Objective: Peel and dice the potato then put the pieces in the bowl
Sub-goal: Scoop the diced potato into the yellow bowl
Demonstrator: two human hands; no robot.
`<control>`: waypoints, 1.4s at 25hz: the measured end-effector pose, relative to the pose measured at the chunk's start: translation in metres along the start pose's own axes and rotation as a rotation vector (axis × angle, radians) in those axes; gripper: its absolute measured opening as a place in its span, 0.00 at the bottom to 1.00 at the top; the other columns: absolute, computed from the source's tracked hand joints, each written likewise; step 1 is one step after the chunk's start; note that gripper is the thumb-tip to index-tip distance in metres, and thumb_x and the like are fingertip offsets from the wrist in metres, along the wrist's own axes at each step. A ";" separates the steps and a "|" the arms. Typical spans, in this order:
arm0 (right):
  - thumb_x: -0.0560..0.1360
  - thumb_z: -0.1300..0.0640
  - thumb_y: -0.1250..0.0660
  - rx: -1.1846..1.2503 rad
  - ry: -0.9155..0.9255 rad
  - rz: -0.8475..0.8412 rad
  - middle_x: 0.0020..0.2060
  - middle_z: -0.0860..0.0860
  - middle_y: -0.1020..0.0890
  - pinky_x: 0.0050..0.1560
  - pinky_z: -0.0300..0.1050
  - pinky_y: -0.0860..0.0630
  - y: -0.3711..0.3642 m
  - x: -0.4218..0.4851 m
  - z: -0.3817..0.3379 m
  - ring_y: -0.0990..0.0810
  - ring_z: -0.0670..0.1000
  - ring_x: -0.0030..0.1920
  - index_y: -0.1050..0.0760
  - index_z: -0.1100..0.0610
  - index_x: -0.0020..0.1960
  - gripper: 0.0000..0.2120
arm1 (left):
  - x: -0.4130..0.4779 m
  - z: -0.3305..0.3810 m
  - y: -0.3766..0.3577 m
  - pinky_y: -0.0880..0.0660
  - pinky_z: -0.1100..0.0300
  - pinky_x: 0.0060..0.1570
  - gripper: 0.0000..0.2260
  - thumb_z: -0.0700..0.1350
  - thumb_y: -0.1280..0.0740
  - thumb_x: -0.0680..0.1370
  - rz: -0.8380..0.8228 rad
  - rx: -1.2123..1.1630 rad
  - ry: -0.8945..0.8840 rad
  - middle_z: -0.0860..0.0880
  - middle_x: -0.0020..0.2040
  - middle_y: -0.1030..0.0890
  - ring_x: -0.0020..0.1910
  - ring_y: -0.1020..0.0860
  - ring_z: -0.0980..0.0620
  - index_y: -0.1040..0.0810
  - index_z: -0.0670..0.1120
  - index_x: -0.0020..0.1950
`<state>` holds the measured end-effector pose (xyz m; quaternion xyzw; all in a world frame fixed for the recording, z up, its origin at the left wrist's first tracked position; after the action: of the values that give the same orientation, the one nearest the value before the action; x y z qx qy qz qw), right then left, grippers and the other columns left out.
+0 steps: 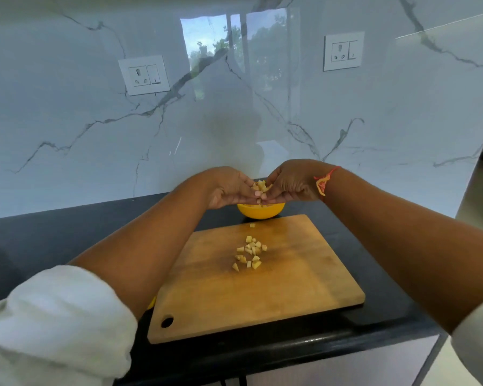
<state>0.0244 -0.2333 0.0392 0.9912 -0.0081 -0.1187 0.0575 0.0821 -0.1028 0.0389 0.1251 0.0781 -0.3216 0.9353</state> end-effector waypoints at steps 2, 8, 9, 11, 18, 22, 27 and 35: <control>0.73 0.79 0.33 -0.027 0.009 0.043 0.55 0.65 0.20 0.46 0.46 0.17 0.011 0.017 -0.006 0.17 0.57 0.48 0.28 0.74 0.65 0.20 | 0.019 0.007 0.004 0.17 0.59 0.43 0.15 0.26 0.30 0.73 0.020 0.020 -0.022 0.35 0.52 0.19 0.49 0.17 0.44 0.25 0.30 0.59; 0.77 0.69 0.31 -0.544 -0.045 0.108 0.60 0.62 0.20 0.63 0.50 0.23 0.019 0.072 0.005 0.19 0.59 0.59 0.24 0.68 0.67 0.19 | 0.074 -0.004 0.007 0.19 0.53 0.54 0.12 0.32 0.28 0.75 0.160 0.503 -0.063 0.37 0.56 0.17 0.55 0.18 0.42 0.19 0.36 0.58; 0.77 0.66 0.30 -0.673 -0.042 0.110 0.62 0.61 0.20 0.65 0.51 0.24 0.018 0.077 0.004 0.21 0.60 0.62 0.24 0.66 0.67 0.19 | 0.078 -0.004 0.006 0.19 0.50 0.55 0.10 0.33 0.29 0.75 0.172 0.659 -0.082 0.38 0.55 0.17 0.55 0.17 0.41 0.18 0.37 0.57; 0.79 0.59 0.31 -0.926 0.006 0.185 0.62 0.59 0.19 0.65 0.49 0.26 0.019 0.082 0.000 0.21 0.58 0.61 0.22 0.63 0.66 0.17 | 0.084 -0.002 0.004 0.19 0.48 0.54 0.08 0.35 0.30 0.76 0.205 0.870 -0.113 0.40 0.51 0.15 0.52 0.16 0.42 0.17 0.39 0.54; 0.78 0.50 0.31 -1.274 0.161 0.402 0.47 0.56 0.17 0.43 0.43 0.29 0.020 0.086 -0.008 0.22 0.53 0.43 0.17 0.61 0.55 0.15 | 0.074 0.008 -0.001 0.25 0.59 0.54 0.10 0.43 0.26 0.76 0.347 1.062 -0.289 0.47 0.56 0.17 0.55 0.20 0.46 0.15 0.47 0.57; 0.79 0.55 0.34 -1.278 0.208 0.433 0.51 0.56 0.16 0.52 0.44 0.22 0.017 0.077 -0.009 0.18 0.54 0.50 0.16 0.60 0.56 0.13 | 0.066 0.008 0.003 0.25 0.57 0.56 0.11 0.42 0.25 0.74 0.357 0.987 -0.358 0.46 0.57 0.16 0.56 0.20 0.46 0.15 0.46 0.56; 0.81 0.58 0.36 -1.234 0.226 0.414 0.55 0.57 0.17 0.58 0.46 0.22 0.008 0.052 -0.014 0.19 0.56 0.56 0.18 0.61 0.60 0.13 | 0.044 0.007 0.003 0.23 0.55 0.56 0.10 0.37 0.26 0.74 0.338 0.889 -0.400 0.45 0.54 0.16 0.54 0.19 0.48 0.15 0.44 0.54; 0.76 0.65 0.31 -1.025 0.221 0.300 0.51 0.57 0.14 0.59 0.50 0.20 -0.007 0.007 0.004 0.16 0.56 0.53 0.16 0.59 0.57 0.12 | -0.001 -0.007 0.007 0.25 0.60 0.52 0.10 0.39 0.28 0.77 0.282 0.817 -0.449 0.46 0.53 0.16 0.53 0.19 0.52 0.17 0.44 0.58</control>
<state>0.0302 -0.2271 0.0328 0.8307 -0.0843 0.0068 0.5503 0.0852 -0.0943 0.0338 0.4191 -0.2762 -0.2151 0.8378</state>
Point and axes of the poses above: each hand's wrist, its own x-axis towards the middle knuckle, its own y-axis out of the back of the hand, z = x × y, the point moved 6 cm from there along x, towards the middle knuckle
